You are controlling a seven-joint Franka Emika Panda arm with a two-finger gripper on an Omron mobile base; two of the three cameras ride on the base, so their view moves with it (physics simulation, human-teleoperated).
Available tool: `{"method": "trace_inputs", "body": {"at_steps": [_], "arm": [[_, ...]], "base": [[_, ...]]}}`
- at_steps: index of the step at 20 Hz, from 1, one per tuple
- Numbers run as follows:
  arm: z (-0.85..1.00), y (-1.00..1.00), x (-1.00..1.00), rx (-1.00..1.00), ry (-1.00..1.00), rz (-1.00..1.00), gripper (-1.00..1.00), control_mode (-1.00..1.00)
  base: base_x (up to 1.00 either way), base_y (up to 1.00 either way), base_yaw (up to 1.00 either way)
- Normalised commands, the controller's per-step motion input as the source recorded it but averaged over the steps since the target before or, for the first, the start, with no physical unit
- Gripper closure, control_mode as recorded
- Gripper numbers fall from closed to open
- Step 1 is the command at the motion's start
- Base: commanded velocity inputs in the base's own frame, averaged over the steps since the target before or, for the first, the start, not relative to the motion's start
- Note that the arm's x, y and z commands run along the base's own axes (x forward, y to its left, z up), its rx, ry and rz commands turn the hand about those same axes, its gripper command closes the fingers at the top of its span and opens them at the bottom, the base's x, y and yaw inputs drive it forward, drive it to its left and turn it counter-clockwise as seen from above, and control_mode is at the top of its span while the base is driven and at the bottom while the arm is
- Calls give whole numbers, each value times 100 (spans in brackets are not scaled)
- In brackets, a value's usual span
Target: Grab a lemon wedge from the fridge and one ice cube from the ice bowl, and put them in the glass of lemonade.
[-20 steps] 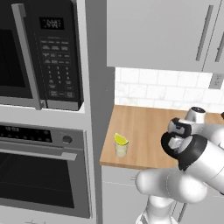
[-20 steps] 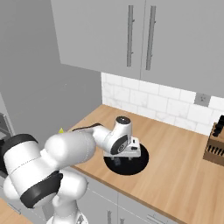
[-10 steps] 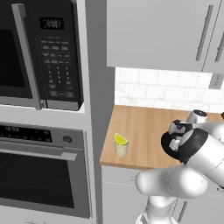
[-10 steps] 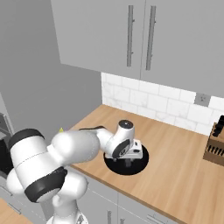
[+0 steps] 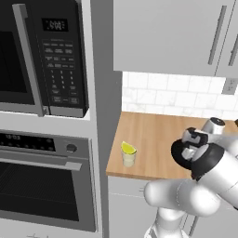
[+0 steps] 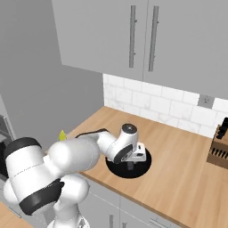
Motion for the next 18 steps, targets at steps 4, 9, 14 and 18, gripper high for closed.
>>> {"method": "trace_inputs", "body": {"at_steps": [4,9,14,18], "arm": [[0,0,-12,0,0,0,-100,-100],[-9,0,15,0,2,0,-100,-100],[-14,0,11,0,4,0,-100,-100],[-1,0,-3,1,3,0,-100,-100]], "base": [[0,0,0],[0,0,0],[0,0,0],[0,0,0]]}}
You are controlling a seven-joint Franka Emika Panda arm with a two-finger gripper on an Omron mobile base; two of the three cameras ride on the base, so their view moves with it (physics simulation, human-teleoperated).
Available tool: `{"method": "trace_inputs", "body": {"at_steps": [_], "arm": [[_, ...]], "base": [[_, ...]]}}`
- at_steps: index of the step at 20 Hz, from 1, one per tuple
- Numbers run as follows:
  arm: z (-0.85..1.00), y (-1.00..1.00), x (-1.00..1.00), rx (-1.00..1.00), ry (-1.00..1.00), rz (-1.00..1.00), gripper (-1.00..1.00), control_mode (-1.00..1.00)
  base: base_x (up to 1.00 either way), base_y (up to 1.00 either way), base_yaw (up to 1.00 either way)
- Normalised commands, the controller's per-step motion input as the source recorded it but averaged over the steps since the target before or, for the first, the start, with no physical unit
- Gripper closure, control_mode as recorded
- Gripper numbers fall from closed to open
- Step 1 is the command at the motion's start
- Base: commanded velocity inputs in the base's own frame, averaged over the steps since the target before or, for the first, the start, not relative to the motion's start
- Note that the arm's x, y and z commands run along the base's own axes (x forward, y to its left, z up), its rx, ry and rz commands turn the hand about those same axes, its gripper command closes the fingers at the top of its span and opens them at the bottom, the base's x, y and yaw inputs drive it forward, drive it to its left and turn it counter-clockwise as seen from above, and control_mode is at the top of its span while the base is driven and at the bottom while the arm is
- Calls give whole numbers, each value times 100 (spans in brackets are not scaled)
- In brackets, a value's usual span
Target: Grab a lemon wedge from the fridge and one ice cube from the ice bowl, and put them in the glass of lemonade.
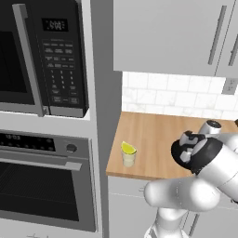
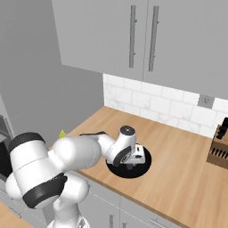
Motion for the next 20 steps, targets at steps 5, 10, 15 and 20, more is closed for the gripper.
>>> {"method": "trace_inputs", "body": {"at_steps": [5,10,15,20], "arm": [[0,0,-19,1,0,0,-100,-100],[-3,0,-5,0,0,0,-100,-100],[-7,0,1,0,1,0,-100,-100],[-4,0,0,0,2,0,-100,-100]], "base": [[0,0,0],[0,0,0],[0,0,0],[0,0,0]]}}
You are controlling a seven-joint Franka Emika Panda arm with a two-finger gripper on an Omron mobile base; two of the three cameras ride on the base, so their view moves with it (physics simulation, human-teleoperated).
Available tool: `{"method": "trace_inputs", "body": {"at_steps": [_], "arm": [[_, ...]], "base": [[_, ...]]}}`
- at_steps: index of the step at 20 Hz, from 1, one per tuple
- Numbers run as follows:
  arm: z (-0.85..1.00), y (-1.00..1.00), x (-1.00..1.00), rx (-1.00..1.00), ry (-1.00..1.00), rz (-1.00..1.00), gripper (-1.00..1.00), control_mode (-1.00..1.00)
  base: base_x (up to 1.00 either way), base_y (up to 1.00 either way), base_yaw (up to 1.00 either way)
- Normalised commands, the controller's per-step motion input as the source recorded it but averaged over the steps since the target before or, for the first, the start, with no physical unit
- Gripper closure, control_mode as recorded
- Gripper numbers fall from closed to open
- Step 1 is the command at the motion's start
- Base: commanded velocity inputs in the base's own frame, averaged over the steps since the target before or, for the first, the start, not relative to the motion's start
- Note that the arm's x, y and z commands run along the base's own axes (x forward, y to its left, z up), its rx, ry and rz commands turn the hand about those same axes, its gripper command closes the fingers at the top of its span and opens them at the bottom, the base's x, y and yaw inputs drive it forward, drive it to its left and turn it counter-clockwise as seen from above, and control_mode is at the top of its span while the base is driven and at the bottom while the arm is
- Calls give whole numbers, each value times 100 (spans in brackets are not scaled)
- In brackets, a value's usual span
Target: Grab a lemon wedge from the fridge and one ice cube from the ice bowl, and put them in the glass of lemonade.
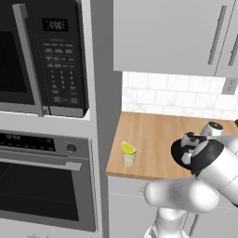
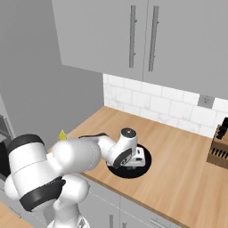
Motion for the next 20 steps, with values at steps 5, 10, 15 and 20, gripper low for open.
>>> {"method": "trace_inputs", "body": {"at_steps": [5,10,15,20], "arm": [[0,0,0,0,0,0,100,-100],[0,0,0,0,0,0,100,-100],[0,0,0,0,0,0,100,-100],[10,0,-2,0,0,0,100,-100]], "base": [[0,0,0],[0,0,0],[0,0,0],[0,0,0]]}}
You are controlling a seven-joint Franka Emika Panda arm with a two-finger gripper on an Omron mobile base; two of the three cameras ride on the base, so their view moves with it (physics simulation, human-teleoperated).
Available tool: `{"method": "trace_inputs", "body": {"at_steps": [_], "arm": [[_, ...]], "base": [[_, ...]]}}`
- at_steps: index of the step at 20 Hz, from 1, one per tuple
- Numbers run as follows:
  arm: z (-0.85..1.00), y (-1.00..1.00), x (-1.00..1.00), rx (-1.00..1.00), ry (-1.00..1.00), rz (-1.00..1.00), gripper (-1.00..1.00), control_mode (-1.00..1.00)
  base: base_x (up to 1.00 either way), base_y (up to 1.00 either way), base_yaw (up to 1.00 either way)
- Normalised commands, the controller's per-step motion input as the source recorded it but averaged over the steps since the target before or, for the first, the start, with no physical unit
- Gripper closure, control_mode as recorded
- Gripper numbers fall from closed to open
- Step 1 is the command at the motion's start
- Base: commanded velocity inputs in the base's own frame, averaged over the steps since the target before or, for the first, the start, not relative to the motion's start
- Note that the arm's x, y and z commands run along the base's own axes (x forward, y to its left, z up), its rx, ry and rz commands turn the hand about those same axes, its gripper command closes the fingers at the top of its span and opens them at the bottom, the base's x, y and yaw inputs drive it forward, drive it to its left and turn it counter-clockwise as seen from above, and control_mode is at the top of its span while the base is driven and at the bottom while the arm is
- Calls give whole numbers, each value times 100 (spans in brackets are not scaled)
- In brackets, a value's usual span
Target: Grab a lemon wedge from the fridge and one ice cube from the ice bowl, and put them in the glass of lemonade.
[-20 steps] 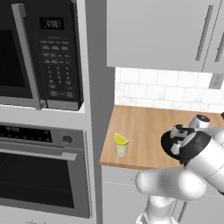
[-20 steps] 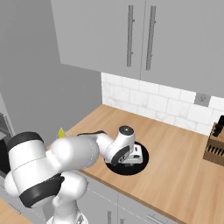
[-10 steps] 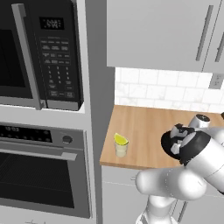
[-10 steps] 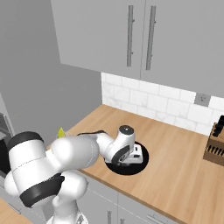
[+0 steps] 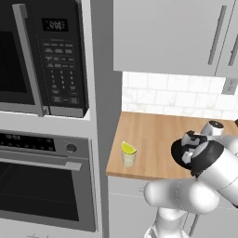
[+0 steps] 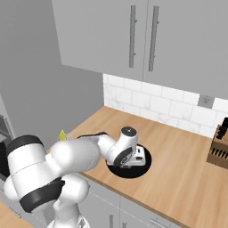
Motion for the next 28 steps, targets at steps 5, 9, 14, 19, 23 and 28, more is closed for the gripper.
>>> {"method": "trace_inputs", "body": {"at_steps": [5,9,14,19,23,28], "arm": [[65,13,-6,0,-1,0,100,-100],[76,36,0,0,0,1,100,-100],[62,48,0,1,-1,13,100,-100],[28,59,14,0,1,24,100,-100],[16,67,24,0,10,27,100,-100],[3,72,27,0,18,22,100,-100]], "base": [[0,0,0],[0,0,0],[0,0,0],[0,0,0],[0,0,0],[0,0,0]]}}
